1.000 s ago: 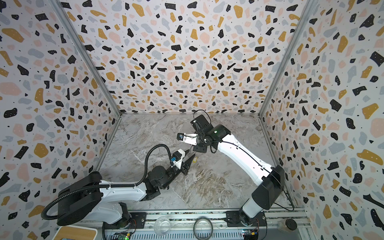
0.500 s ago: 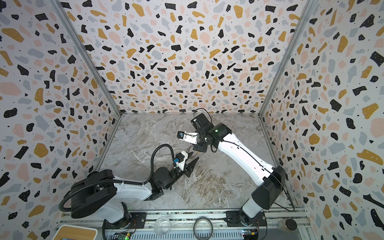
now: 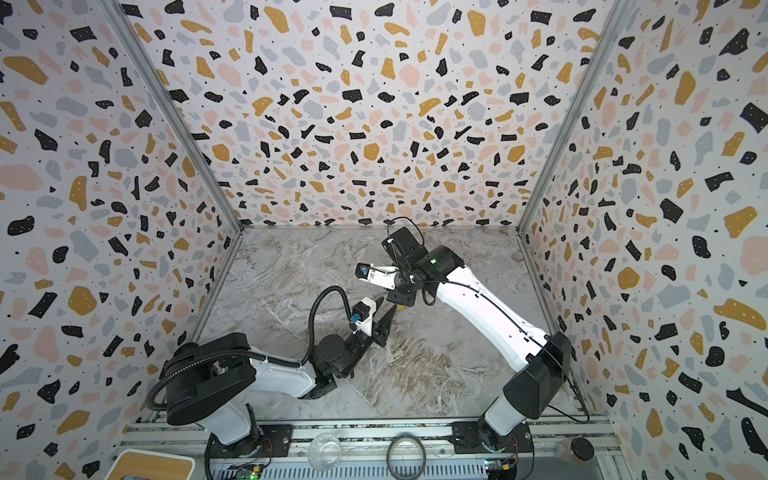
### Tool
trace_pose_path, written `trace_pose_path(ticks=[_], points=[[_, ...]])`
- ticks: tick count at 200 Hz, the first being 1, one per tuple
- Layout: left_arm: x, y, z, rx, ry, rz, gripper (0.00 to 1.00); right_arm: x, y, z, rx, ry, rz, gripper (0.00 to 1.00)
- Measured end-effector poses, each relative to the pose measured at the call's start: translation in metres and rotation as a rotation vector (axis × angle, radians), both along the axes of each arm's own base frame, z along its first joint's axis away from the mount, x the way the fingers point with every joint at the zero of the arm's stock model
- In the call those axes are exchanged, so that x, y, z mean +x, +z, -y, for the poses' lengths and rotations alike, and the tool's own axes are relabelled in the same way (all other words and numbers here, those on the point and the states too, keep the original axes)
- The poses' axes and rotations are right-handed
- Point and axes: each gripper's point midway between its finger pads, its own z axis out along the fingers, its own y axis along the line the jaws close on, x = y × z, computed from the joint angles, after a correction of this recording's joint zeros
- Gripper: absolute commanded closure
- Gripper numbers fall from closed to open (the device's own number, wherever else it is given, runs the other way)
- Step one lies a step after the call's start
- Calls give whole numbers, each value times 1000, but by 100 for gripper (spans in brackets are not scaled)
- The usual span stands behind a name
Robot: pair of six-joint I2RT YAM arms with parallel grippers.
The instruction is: Remove the keys from the keyring
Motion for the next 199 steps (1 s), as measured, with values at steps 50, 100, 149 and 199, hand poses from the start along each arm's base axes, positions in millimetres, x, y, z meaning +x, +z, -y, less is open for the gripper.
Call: trace_pose_path(ticks=[50, 100, 149, 199], points=[[6, -1, -1, 12, 57, 13, 56, -1, 0, 0, 3, 1, -3, 100], [11, 3, -4, 15, 102, 25, 58, -2, 4, 0, 13, 0, 0, 100], [17, 8, -3, 13, 138, 34, 63, -4, 6, 0, 22, 5, -2, 100], [21, 13, -2, 5, 162, 40, 68, -5, 5, -1, 26, 8, -6, 100]])
